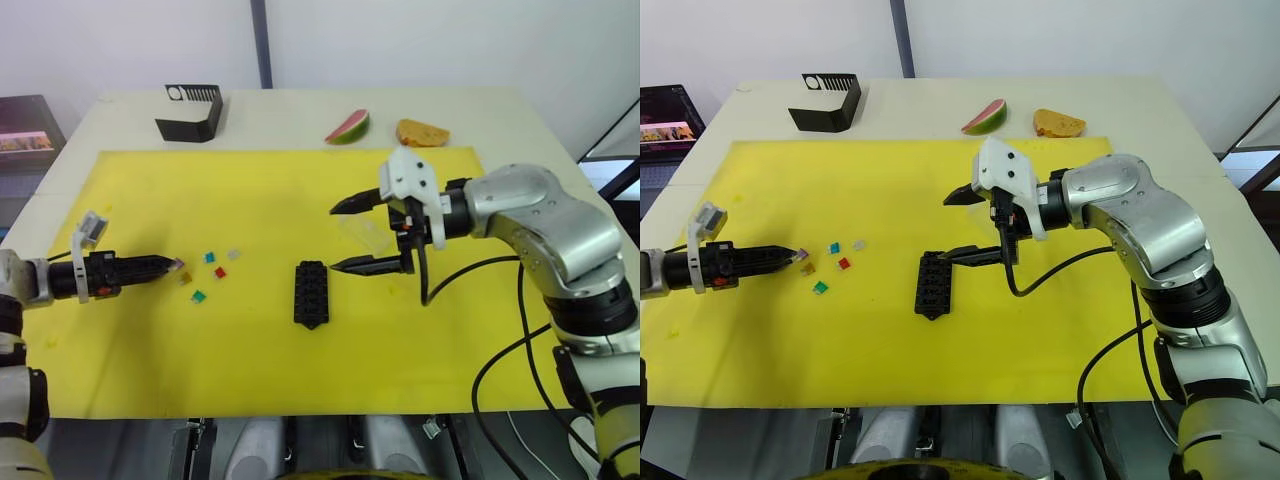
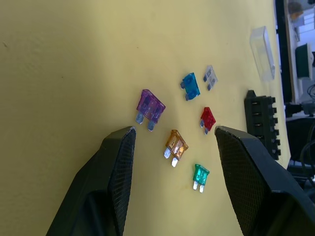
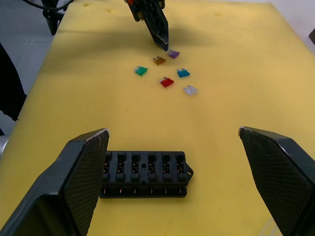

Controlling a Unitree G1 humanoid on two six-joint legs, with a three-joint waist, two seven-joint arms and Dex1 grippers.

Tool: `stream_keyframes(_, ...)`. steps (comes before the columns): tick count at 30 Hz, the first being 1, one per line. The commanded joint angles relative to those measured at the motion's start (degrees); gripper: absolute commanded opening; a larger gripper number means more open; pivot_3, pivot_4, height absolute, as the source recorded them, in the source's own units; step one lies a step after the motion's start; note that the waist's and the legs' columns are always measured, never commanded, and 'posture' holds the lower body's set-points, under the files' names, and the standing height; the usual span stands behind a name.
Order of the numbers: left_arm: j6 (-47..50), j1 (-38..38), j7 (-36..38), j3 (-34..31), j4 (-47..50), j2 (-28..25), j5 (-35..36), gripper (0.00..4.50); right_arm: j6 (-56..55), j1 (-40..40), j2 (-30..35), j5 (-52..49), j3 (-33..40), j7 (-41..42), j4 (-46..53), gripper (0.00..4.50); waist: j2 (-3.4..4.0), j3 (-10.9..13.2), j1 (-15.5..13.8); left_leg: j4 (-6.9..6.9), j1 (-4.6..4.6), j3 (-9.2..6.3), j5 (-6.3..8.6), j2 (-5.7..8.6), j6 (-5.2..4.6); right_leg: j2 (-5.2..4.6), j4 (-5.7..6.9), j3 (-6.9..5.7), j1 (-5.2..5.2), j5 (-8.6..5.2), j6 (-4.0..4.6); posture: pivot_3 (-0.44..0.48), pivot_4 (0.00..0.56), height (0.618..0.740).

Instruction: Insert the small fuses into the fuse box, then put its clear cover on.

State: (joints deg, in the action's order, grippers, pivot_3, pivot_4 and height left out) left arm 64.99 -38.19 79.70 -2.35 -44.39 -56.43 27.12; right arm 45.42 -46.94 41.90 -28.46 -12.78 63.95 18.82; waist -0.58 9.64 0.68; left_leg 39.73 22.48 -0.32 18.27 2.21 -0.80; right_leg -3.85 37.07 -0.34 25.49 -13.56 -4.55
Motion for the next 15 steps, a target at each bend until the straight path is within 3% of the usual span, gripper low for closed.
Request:
stream_keyframes(1,-0.56,-2.00,-1.03,-1.30,-2.18,0.15,-0.57,2.71,-0.20,-0.28,0.47,-0.69,2.09,-0.43,1.60,4.50,0.00,0.00,-0.03,0.00,0.00,0.00,0.00,0.00,0.00,0.00,0.00,0.00,0.00,0.00,0.00,0.000,0.150,0.740)
stream_keyframes(15,0.15,-3.35,-2.88,-2.24,-2.60,4.05,-0.40,2.71,0.30,-0.50,0.26,-0.83,1.82,-1.17,2.19,4.50,0.00,0.00,-0.19,0.11,0.01,-0.01,0.01,0.01,-0.02,-0.03,0.02,0.00,-0.02,0.00,0.00,0.000,0.150,0.740)
